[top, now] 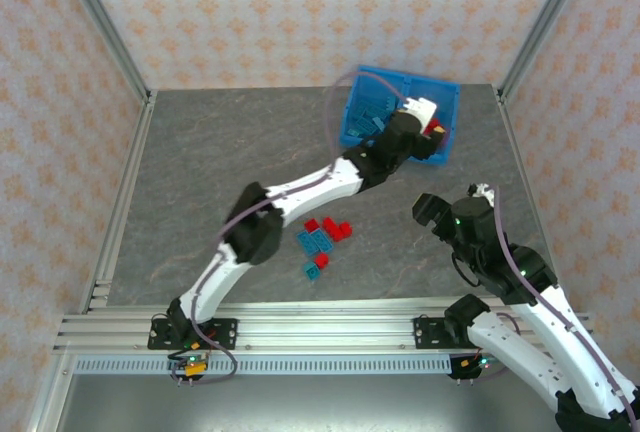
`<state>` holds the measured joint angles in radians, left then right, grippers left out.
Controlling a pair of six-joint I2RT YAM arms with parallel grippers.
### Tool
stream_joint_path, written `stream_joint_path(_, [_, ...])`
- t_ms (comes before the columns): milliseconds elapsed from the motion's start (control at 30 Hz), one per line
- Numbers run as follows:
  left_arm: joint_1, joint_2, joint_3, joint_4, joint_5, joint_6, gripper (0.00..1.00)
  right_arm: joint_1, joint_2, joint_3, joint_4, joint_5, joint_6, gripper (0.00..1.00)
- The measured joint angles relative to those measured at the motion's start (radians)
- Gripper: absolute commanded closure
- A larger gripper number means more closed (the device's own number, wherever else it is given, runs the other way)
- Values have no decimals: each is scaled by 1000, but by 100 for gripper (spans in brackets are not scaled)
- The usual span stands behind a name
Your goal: Sort the legos into containers by color
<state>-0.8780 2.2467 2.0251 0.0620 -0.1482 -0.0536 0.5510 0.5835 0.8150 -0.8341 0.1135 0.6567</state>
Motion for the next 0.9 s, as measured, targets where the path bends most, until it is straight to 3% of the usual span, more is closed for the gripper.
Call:
stream_joint_path(233, [2, -643, -589, 125, 41, 20, 12, 0, 101, -4, 130, -182, -122, 1])
stream_joint_path(467, [-55, -1130, -916, -133, 116, 190, 0, 46, 465, 2, 272, -402, -220, 4])
stream_joint_path(700, [-58, -1447, -1114, -502, 281, 455, 0, 178, 789, 151, 294, -449, -333, 17])
stream_joint_path(800, [-58, -1543, -1252, -579, 308, 600, 0, 218, 889, 214, 304, -462, -378, 35])
stream_joint_path(900, [-58, -1614, -1410, -592, 306, 708, 0, 239, 992, 279, 304, -462, -406, 46])
